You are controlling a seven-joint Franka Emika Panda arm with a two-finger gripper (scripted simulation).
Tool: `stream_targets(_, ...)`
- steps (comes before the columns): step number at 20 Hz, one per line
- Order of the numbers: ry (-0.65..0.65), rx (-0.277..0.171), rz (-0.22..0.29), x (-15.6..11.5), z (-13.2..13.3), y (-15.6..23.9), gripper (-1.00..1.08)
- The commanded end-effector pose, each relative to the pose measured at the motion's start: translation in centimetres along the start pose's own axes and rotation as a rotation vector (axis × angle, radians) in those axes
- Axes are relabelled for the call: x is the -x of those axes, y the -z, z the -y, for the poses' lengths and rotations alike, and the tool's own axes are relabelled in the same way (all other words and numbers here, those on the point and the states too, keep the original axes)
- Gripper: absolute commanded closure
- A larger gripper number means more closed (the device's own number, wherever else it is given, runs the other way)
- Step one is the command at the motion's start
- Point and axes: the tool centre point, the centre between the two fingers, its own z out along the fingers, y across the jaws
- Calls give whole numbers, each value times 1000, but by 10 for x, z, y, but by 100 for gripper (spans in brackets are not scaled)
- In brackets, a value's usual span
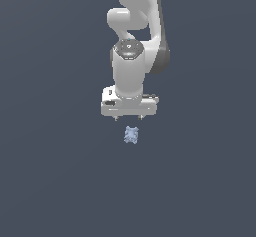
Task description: Pick up the object and move it to a goal position.
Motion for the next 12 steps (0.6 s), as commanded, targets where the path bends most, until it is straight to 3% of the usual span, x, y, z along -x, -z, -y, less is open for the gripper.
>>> stream_targets(1,0,0,0,0,0,0,-92)
stream_targets(12,69,-10,16,3,21,-1,-92)
